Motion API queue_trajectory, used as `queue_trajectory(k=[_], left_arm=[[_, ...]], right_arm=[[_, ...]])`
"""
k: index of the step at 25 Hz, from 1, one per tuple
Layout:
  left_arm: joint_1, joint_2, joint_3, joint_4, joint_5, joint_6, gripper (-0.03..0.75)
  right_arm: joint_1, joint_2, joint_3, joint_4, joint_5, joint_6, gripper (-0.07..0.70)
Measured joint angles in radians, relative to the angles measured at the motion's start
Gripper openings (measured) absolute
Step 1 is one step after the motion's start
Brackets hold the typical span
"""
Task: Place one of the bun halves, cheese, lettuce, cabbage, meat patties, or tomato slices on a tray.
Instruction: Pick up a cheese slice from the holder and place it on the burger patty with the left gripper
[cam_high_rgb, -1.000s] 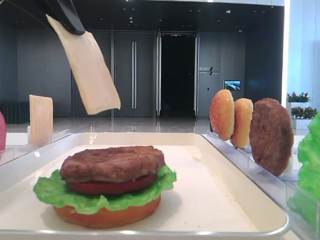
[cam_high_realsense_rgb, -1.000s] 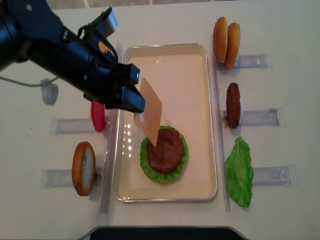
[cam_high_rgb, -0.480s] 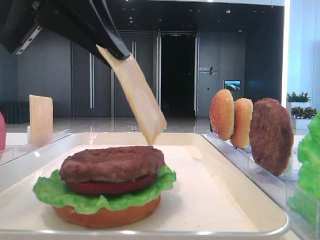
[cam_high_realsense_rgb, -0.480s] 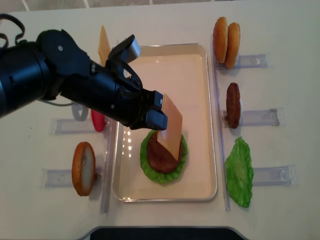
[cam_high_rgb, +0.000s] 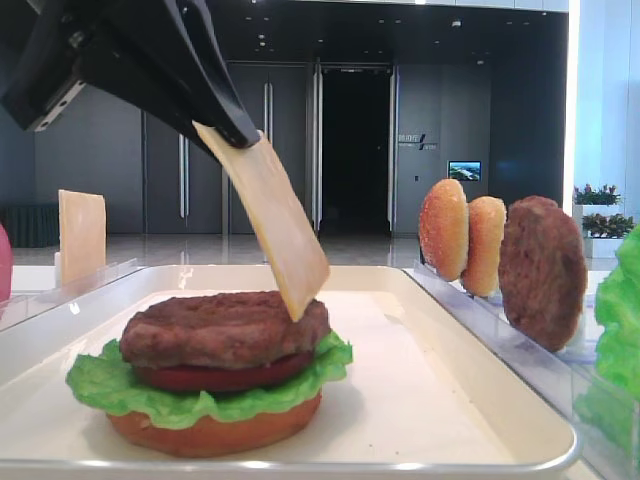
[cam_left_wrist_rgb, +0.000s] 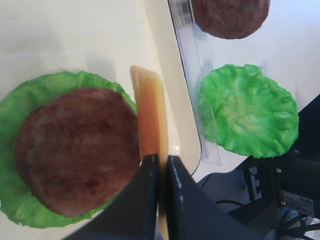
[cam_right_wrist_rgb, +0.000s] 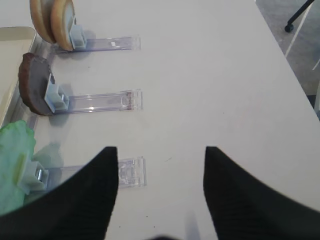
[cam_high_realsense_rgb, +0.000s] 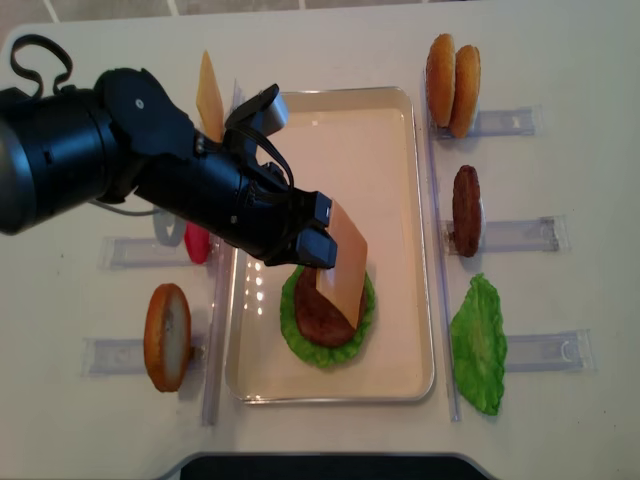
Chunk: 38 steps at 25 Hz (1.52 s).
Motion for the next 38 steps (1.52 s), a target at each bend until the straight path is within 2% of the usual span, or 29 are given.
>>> queue_trajectory(k=[8,16,38], left_arm=[[0.0,0.0,0.0,0.058,0.016,-0.001,0.016],[0.0,0.0,0.0,0.149,0.019,-0.071,0.016],[0.0,0.0,0.0,0.222,0.022,-0.17,0.016]], right_arm=[[0.0,0.0,0.0,0.0,0.0,0.0,0.398],[0.0,0.0,0.0,0.0,0.0,0.0,0.398],[0.0,0.0,0.0,0.0,0.0,0.0,0.398]])
